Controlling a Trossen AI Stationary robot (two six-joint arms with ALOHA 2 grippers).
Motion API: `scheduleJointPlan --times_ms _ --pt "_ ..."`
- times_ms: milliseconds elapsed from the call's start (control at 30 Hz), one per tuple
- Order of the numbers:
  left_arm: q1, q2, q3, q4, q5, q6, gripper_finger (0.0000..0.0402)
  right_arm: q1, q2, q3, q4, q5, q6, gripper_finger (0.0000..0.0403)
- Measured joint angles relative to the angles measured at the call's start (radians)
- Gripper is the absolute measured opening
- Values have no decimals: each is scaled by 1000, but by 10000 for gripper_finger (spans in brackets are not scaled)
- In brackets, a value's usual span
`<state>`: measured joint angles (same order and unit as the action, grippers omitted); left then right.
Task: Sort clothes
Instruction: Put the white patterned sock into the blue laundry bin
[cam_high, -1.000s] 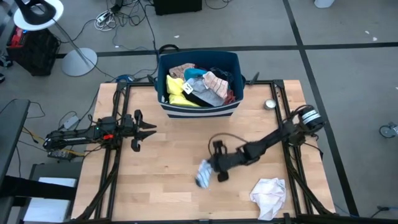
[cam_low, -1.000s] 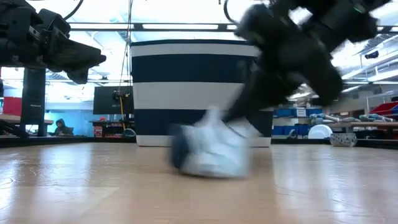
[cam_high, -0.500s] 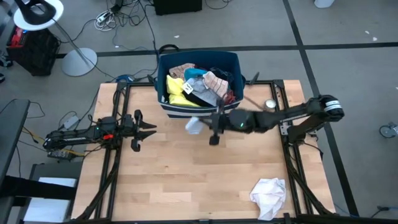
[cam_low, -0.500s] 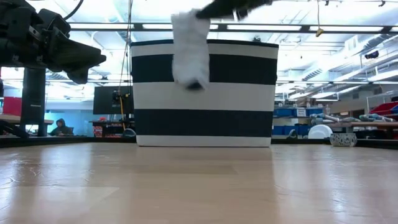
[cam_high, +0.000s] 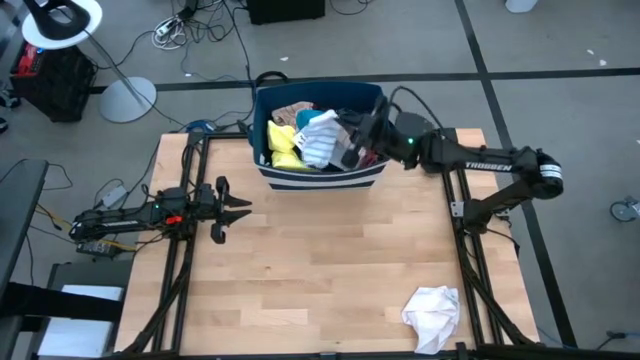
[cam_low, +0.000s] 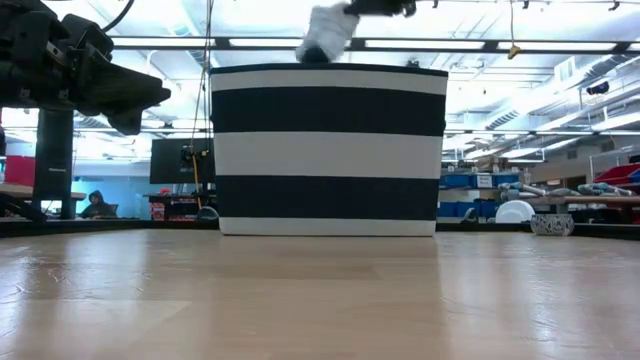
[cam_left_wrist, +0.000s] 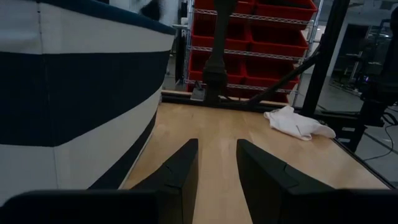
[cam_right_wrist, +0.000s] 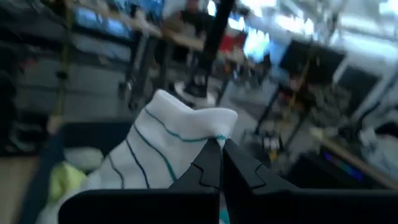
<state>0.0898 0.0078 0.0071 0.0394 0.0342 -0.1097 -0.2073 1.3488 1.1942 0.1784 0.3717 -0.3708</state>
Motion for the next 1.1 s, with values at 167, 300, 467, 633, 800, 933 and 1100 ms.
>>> scheduleJointPlan --times_ms 167,300,467,633,800,933,1100 --pt "0 0 0 0 0 0 115 -54 6 0 -201 -20 99 1" --pt "0 0 0 1 0 0 115 -78 28 0 -398 -71 182 3" --pt "0 0 0 4 0 0 115 -97 56 -1 -518 -93 296 16" --pt "0 0 0 19 0 0 115 -133 51 -1 -521 -106 424 45" --pt "0 0 0 19 0 0 115 -160 6 -1 -527 -104 440 87" --pt "0 0 0 21 0 0 115 -164 -40 -1 -542 -104 431 117" --pt "0 0 0 21 0 0 115 -157 -117 -1 -601 -104 422 138"
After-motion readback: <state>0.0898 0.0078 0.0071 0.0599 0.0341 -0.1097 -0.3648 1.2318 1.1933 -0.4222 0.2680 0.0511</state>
